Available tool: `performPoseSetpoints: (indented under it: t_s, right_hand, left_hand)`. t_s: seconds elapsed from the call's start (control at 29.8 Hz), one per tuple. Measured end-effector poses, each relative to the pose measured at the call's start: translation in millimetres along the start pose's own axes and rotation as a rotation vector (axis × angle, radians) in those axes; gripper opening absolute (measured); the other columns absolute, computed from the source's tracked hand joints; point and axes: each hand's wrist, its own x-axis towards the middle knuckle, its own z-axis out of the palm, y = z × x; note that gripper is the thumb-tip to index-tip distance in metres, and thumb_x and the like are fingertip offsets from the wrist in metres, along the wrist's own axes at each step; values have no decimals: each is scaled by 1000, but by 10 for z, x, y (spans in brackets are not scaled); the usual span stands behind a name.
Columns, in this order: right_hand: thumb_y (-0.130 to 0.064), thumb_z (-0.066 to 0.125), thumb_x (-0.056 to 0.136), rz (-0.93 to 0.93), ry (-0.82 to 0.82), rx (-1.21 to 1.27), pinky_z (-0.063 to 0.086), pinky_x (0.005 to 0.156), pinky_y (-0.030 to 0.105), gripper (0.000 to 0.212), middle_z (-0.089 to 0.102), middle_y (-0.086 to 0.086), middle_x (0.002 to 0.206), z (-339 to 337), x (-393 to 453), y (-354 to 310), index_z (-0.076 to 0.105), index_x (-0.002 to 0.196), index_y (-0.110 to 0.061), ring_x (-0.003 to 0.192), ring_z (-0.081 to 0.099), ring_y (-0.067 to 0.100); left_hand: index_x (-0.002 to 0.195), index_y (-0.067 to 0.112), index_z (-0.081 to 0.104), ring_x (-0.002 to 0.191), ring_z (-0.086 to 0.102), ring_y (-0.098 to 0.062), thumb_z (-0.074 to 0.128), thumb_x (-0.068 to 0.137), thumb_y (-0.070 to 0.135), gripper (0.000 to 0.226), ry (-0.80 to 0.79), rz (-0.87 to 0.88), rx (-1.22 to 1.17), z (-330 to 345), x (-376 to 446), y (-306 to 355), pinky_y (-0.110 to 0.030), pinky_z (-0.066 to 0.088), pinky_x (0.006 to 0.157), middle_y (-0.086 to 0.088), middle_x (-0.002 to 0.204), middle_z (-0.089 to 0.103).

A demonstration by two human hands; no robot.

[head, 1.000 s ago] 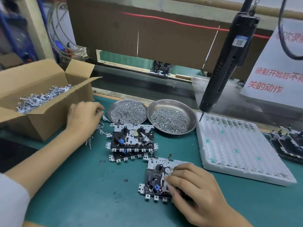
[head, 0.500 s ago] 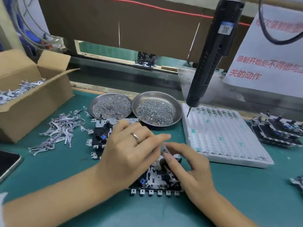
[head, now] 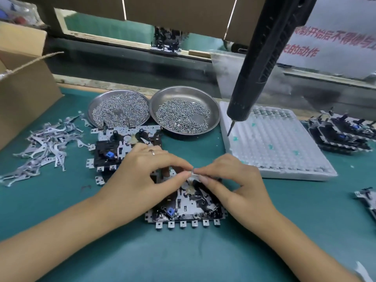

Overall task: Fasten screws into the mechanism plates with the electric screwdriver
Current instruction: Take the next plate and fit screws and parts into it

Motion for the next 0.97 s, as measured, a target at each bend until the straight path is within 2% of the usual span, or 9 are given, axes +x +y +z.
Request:
performPoseSetpoints:
  t_s: [0.07,0.17,0.23,0.37,0.47,0.57,0.84,0.97]
  right_hand:
    - [-6,71,77,-10,-28,-20,47,71,26,15,71,1,78,-10,1,-24,76,90,-10,73,58,17]
    - [-2,71,74,-18,-100,-14,48,70,24,14,70,-1,79,-40,-16,-46,76,85,-9,73,59,13]
    - [3,71,71,-18,-163,8,49,70,22,15,69,-1,78,-57,-31,-64,76,81,-8,73,62,10]
    - [5,72,71,-2,-256,33,53,68,30,15,70,0,77,-62,-42,-75,76,79,-7,72,66,12]
    - [1,72,73,27,-276,37,54,67,37,11,71,1,77,-66,-47,-78,76,80,-7,70,66,13]
    - [-1,72,73,27,-296,37,53,65,39,9,71,3,74,-75,-34,-84,76,79,-6,68,65,16]
    - [-2,71,75,10,-280,44,49,56,35,12,66,7,67,-105,-44,-79,76,85,-6,61,60,18]
    - [-1,70,77,-81,-312,-15,49,57,28,14,67,3,68,-87,-86,-76,76,88,-5,64,58,15]
  left_hand:
    - [81,43,70,82,53,3,68,74,41,8,-54,-36,-32,-36,-1,3,-13,32,77,31,75,62]
    - [80,42,72,81,47,10,69,71,47,11,-129,-14,3,-50,-20,20,-6,25,76,30,81,60]
    - [79,39,73,82,45,11,64,69,52,18,-186,-10,9,-46,-44,45,-9,24,78,25,88,61]
    - [75,40,70,82,52,0,70,66,44,9,-260,-63,-11,-34,-74,42,-18,26,86,25,77,64]
    - [72,39,70,80,53,-1,69,66,47,10,-303,-61,30,-50,-64,19,-15,23,85,27,72,64]
    - [70,36,69,81,54,0,69,66,47,12,-326,-69,52,-71,-56,14,-12,22,83,28,71,63]
    - [68,35,69,85,54,0,68,65,48,14,-369,-90,71,-79,-52,36,-13,21,84,27,70,64]
    - [69,36,68,84,54,-1,68,65,47,12,-363,-108,72,-73,-64,39,-12,21,85,29,73,64]
